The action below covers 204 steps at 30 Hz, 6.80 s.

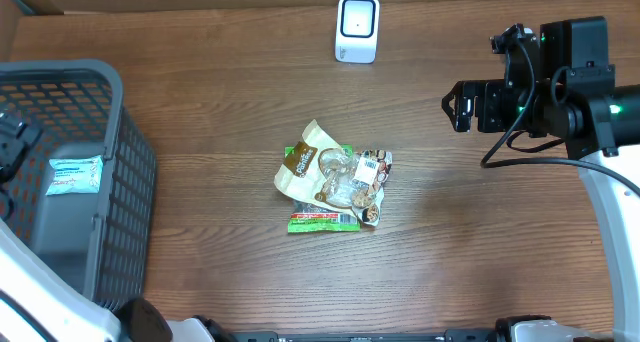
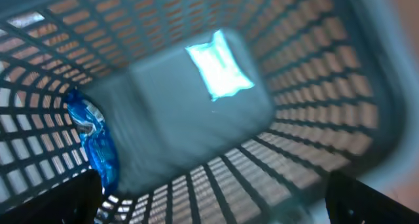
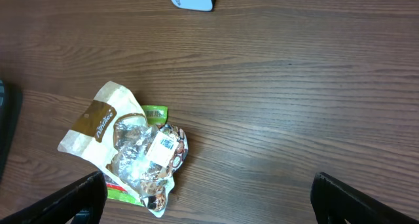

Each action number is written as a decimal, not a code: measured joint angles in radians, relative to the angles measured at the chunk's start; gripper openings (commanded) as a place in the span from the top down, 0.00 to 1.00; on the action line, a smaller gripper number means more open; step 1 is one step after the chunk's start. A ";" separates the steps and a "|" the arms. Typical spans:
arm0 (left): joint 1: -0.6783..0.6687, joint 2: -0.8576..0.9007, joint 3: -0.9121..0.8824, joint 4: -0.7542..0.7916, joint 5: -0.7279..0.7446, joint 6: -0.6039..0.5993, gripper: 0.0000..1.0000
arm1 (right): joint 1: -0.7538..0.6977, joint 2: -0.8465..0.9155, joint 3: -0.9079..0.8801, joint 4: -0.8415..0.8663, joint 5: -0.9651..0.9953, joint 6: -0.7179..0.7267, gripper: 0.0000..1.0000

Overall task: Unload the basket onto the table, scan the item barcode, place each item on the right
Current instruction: 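Reach the left gripper into the basket and grasp the teal wipes pack, then place the teal wipes pack left of the other items and release, then reach the left gripper into the basket and grasp the blue packet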

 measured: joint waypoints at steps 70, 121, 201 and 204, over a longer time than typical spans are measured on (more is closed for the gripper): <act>-0.060 0.191 -0.995 1.028 0.085 -0.102 0.96 | 0.000 0.000 0.000 -0.052 0.000 0.000 0.00; -0.986 0.268 -0.829 0.520 0.233 0.164 0.60 | 0.000 0.001 0.000 -0.045 0.000 0.000 0.00; 0.468 -0.103 -1.081 0.567 0.056 -0.013 0.01 | 0.000 0.038 0.000 -0.043 -0.026 0.000 0.00; 0.469 -0.103 -1.098 0.582 0.034 -0.031 0.03 | 0.000 0.038 0.000 -0.035 -0.026 0.000 0.00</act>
